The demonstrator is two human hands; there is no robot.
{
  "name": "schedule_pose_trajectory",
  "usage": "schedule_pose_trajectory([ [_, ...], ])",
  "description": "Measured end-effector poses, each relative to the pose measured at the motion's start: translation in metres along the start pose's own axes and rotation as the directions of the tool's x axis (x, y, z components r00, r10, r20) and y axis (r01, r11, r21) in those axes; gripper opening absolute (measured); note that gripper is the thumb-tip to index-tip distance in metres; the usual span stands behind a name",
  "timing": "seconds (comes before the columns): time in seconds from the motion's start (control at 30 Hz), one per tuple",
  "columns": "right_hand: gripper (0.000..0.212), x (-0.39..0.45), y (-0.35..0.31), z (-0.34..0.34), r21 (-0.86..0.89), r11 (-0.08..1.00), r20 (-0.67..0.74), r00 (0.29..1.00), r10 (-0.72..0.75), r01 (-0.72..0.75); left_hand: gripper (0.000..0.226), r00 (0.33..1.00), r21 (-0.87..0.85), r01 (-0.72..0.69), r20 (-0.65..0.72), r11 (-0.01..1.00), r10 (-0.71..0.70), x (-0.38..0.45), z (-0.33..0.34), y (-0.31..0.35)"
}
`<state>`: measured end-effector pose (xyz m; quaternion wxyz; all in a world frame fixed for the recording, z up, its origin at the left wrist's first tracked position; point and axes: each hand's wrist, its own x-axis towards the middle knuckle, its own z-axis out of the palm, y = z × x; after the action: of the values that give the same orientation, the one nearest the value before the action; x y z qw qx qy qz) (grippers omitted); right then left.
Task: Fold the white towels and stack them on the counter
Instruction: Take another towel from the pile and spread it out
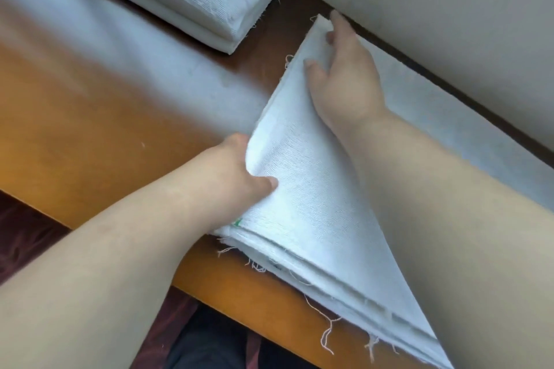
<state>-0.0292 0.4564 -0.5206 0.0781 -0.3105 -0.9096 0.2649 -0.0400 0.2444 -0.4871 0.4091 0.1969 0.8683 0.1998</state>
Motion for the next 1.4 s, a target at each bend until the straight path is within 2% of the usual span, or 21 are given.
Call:
schedule_pose_trajectory([
  [0.07,0.057,-0.016,0.002,0.005,-0.206,0.969,-0.011,0.99,-0.139,0.134,0.057,1.0,0.084,0.012,-0.019,0.996,-0.011,0.001,0.002,-0.003],
  [0.1,0.053,-0.021,0.002,0.005,-0.229,0.96,-0.014,0.985,-0.171,0.164,0.059,0.999,0.113,0.006,-0.042,0.994,-0.001,0.001,0.004,-0.003],
  [0.23,0.046,-0.027,-0.008,-0.007,-0.105,0.983,0.091,0.986,-0.14,0.149,0.061,0.995,0.193,-0.029,-0.091,0.981,0.047,-0.001,0.0,-0.008],
  [0.3,0.048,-0.047,-0.017,-0.007,-0.065,0.988,0.076,0.988,-0.137,0.142,0.055,0.991,0.191,-0.054,-0.11,0.98,0.076,0.0,-0.004,-0.012],
  [0.37,0.056,-0.08,-0.025,0.005,-0.171,0.975,0.095,0.987,-0.13,0.144,0.049,0.983,0.206,-0.08,-0.144,0.975,0.111,0.004,-0.006,-0.013],
  [0.43,0.061,-0.106,-0.025,0.021,-0.31,0.935,0.227,0.969,-0.101,0.171,0.045,0.987,0.236,-0.097,-0.1,0.967,0.124,0.006,-0.008,-0.013],
  [0.47,0.062,-0.109,-0.025,0.024,-0.316,0.932,0.252,0.963,-0.098,0.178,0.042,0.991,0.233,-0.095,-0.065,0.968,0.113,0.006,-0.01,-0.013],
  [0.5,0.061,-0.107,-0.026,0.022,-0.255,0.954,0.25,0.964,-0.091,0.156,0.037,0.994,0.222,-0.087,-0.042,0.971,0.099,0.006,-0.012,-0.014],
  [0.57,0.059,-0.101,-0.029,0.01,-0.028,0.996,0.217,0.973,-0.079,0.087,0.03,0.997,0.201,-0.062,-0.029,0.978,0.069,0.004,-0.016,-0.02],
  [0.63,0.052,-0.111,-0.031,-0.001,0.079,0.985,0.149,0.975,-0.165,0.155,0.027,0.997,0.165,-0.041,-0.052,0.985,0.05,0.001,-0.016,-0.028],
  [0.7,0.045,-0.141,-0.034,-0.006,-0.026,0.966,0.156,0.955,-0.252,0.259,0.024,0.992,0.142,-0.047,-0.11,0.989,0.063,-0.005,-0.011,-0.036],
  [0.8,0.052,-0.194,-0.036,0.005,-0.216,0.924,0.293,0.924,-0.246,0.314,0.019,0.981,0.071,-0.052,-0.182,0.996,0.065,-0.021,0.001,-0.05],
  [0.9,0.04,-0.209,-0.032,0.016,-0.265,0.909,0.199,0.94,-0.276,0.322,0.013,0.967,-0.019,-0.056,-0.251,0.998,0.05,-0.038,0.016,-0.058],
  [1.0,0.028,-0.203,-0.032,0.014,-0.177,0.93,0.184,0.939,-0.29,0.322,0.022,0.943,-0.08,-0.068,-0.33,0.995,0.038,-0.052,0.028,-0.062],
  [1.17,0.026,-0.202,-0.027,0.009,0.039,0.962,0.249,0.93,-0.27,0.269,0.03,0.924,-0.199,-0.101,-0.381,0.975,0.018,-0.061,0.041,-0.065],
  [1.3,0.024,-0.206,-0.03,0.011,0.053,0.966,0.255,0.931,-0.26,0.255,0.029,0.914,-0.132,-0.137,-0.398,0.982,0.074,-0.064,0.041,-0.069],
  [1.4,0.012,-0.212,-0.034,0.017,0.212,0.968,0.161,0.972,-0.172,0.136,0.023,0.918,-0.087,-0.145,-0.383,0.986,0.102,-0.061,0.037,-0.071],
])
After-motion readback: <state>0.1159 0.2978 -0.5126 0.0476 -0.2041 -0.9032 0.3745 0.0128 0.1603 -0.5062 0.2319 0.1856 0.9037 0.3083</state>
